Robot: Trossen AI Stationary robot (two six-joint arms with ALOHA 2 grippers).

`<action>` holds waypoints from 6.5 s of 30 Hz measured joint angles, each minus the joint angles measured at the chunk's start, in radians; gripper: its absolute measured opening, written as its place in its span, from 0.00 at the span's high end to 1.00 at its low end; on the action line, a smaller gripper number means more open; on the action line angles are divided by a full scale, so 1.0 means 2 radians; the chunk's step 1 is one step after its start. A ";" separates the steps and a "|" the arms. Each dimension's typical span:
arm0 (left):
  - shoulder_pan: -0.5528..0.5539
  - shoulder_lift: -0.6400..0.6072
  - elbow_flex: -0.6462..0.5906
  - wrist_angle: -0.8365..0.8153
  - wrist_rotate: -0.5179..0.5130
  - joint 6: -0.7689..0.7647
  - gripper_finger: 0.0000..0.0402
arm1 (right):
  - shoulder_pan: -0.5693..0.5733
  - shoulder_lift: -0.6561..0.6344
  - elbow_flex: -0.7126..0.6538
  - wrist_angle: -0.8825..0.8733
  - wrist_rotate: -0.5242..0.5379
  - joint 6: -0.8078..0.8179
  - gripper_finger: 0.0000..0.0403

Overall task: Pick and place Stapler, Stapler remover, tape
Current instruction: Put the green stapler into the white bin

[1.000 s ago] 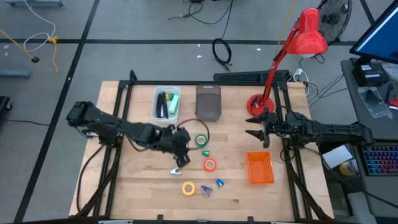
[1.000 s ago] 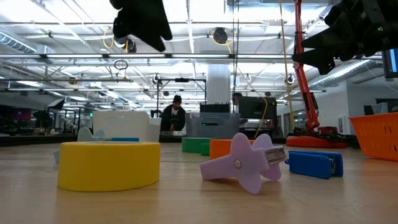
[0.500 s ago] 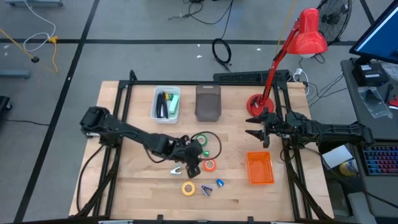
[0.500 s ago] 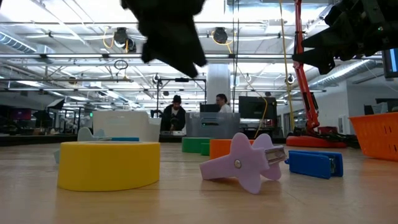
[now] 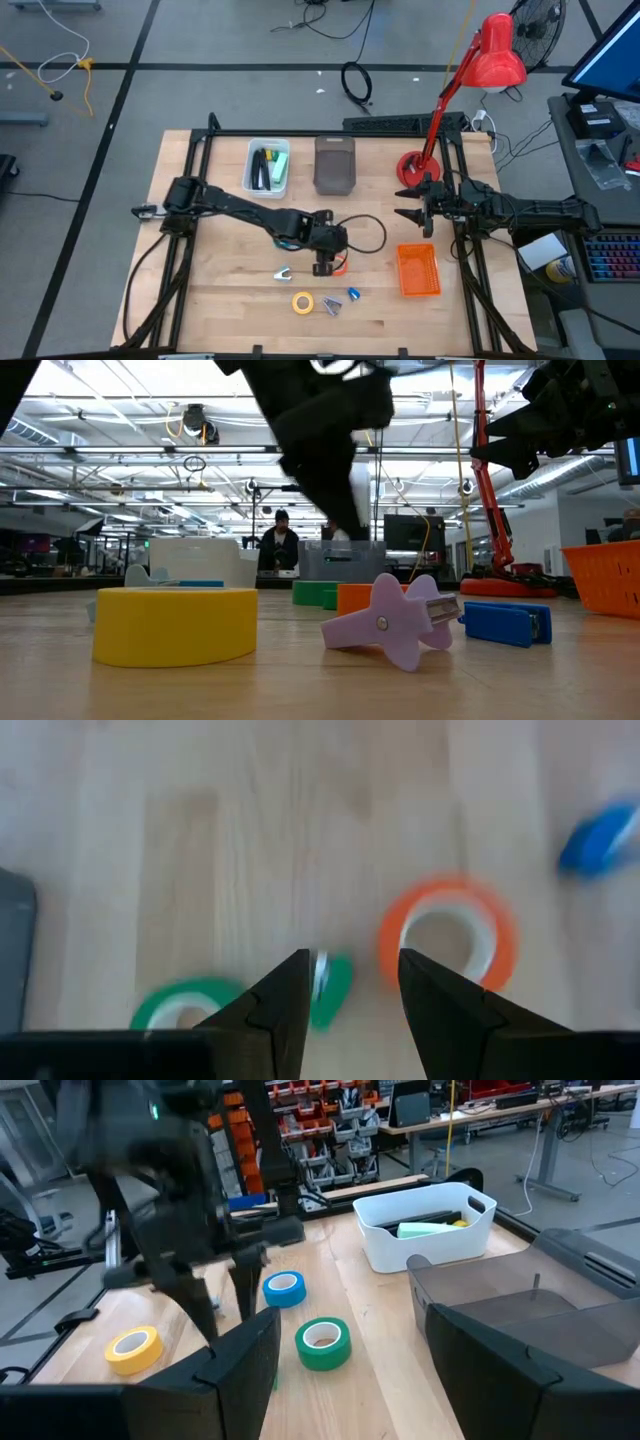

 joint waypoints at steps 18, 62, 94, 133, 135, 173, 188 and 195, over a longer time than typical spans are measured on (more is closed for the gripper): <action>0.012 0.012 0.004 -0.036 0.006 0.109 0.61 | 0.000 0.000 0.000 0.000 0.000 0.000 0.40; 0.013 0.065 0.003 -0.010 0.015 0.125 0.76 | 0.000 0.000 0.000 0.001 0.000 0.000 0.40; 0.062 -0.186 0.004 -0.114 -0.266 -0.050 0.87 | 0.000 0.000 0.000 0.001 0.000 0.000 0.40; 0.395 -0.096 0.003 -0.225 -0.045 -0.061 0.87 | 0.000 0.000 0.000 0.001 0.000 0.000 0.40; 0.395 -0.097 0.003 -0.231 -0.038 -0.073 0.87 | 0.000 0.000 0.000 0.001 0.000 0.000 0.40; 0.420 -0.107 -0.141 -0.089 -0.011 -0.067 0.79 | 0.000 0.000 0.000 0.001 0.000 0.000 0.40; 0.420 -0.107 -0.141 -0.088 -0.014 -0.081 0.77 | 0.000 0.000 0.000 0.001 0.000 0.000 0.40; 0.420 -0.107 -0.141 -0.088 -0.025 -0.082 0.65 | 0.000 0.000 0.000 0.001 0.000 0.000 0.40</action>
